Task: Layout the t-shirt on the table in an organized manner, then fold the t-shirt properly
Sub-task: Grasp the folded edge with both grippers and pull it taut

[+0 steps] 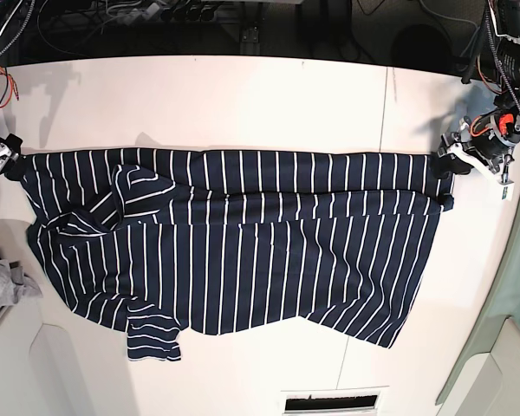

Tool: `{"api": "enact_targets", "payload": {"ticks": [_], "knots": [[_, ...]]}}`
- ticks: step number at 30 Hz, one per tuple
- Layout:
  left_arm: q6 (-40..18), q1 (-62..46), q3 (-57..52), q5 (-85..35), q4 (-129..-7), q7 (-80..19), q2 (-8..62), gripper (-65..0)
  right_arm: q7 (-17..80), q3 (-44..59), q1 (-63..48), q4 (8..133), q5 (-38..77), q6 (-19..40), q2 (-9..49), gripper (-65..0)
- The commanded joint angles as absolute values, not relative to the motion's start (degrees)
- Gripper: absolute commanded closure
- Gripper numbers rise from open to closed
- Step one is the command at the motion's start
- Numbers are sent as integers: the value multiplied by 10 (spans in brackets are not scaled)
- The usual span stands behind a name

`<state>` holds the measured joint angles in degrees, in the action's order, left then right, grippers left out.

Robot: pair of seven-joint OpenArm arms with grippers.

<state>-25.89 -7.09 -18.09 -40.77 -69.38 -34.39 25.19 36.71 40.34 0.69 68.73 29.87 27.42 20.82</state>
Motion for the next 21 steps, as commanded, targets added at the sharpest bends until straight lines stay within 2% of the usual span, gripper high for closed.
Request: {"api": "enact_targets", "payload": {"ticks": [1, 4, 12, 18, 21], "knots": [[-247, -67, -185, -405, -700, -338, 258, -351, 345, 406, 15, 685, 303, 276, 220, -392], [-222, -67, -185, -380, -697, -320, 251, -351, 323, 406, 17, 651, 302, 276, 220, -392], [-221, -50, -184, -379, -630, -289, 239, -351, 293, 406, 57, 544, 306, 285, 212, -392], [-278, -46, -184, -380, -617, -292, 224, -350, 294, 404, 79, 535, 324, 317, 188, -390], [-280, -48, -184, -378, -617, -294, 224, -350, 300, 404, 87, 535, 323, 320, 172, -390]]}}
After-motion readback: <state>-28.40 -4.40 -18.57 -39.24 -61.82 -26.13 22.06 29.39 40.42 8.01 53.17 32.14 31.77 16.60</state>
